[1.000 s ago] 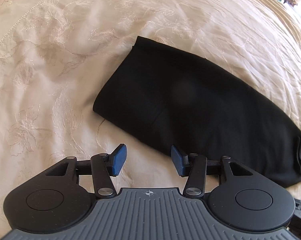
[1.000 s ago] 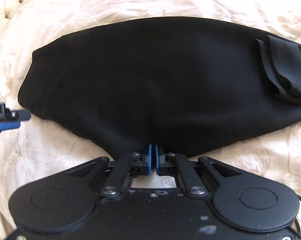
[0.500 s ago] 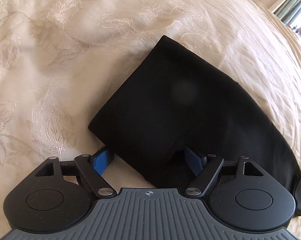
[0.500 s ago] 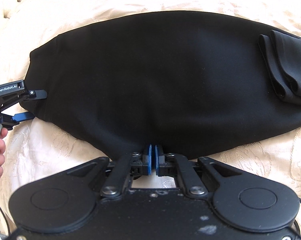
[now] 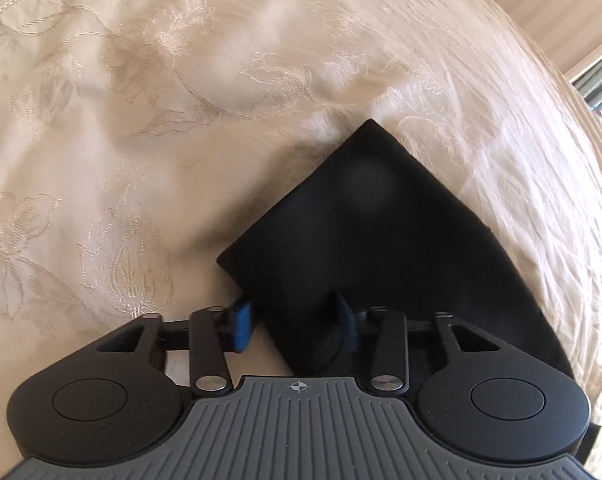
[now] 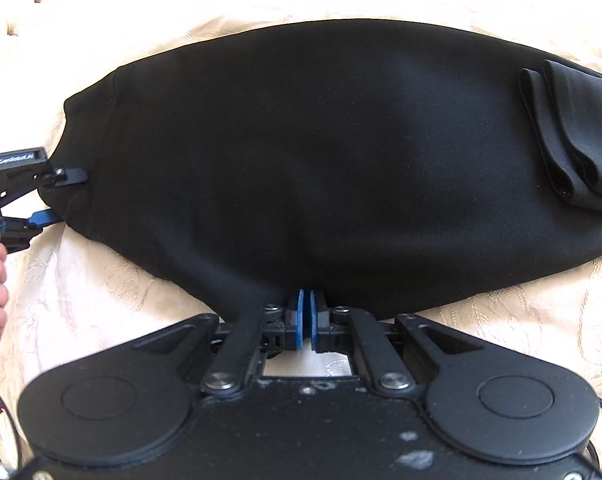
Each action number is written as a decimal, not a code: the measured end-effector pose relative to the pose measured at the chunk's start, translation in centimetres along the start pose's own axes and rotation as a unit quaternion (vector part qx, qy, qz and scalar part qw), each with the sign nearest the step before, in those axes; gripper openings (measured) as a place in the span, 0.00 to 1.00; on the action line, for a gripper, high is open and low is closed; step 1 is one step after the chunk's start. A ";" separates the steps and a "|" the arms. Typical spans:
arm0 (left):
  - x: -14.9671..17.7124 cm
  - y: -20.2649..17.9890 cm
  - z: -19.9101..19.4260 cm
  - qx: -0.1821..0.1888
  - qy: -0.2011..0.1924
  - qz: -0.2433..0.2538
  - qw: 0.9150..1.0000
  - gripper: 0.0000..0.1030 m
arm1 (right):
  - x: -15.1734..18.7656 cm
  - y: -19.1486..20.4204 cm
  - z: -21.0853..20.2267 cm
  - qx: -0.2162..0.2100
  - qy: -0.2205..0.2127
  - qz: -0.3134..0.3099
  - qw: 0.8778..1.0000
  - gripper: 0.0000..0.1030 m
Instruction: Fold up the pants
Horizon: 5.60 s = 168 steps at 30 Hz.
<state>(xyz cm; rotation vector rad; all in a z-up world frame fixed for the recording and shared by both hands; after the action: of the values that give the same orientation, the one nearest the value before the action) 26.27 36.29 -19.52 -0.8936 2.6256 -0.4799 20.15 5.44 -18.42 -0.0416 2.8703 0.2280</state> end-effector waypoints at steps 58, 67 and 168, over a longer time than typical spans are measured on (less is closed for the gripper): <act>41.5 -35.7 -0.9 0.135 0.028 0.496 0.857 0.33 | 13.4 -28.8 -15.7 0.049 -0.096 0.161 0.981 0.20; 35.1 -32.9 -2.0 0.105 -0.002 0.431 0.896 0.37 | 10.2 -30.6 -16.4 0.073 -0.123 0.144 0.979 0.23; 22.9 -20.9 4.2 -0.117 0.040 0.298 0.947 0.66 | 2.0 -24.0 -8.6 0.149 -0.100 -0.131 0.975 0.53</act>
<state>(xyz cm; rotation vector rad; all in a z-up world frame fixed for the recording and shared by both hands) 21.71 5.33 -19.11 -0.1011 2.8782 -0.0466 17.20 -19.66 -14.40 -0.3172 2.6308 -0.2362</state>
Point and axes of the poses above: each gripper's, at about its wrist camera, not at the fingertips, and z roughly the way its jaws point, y to its left, x to its underside, the point moved 1 cm from there along z, roughly the way its jaws point, and after that the axes turned 15 degrees about -z, right-handed, at the moved point
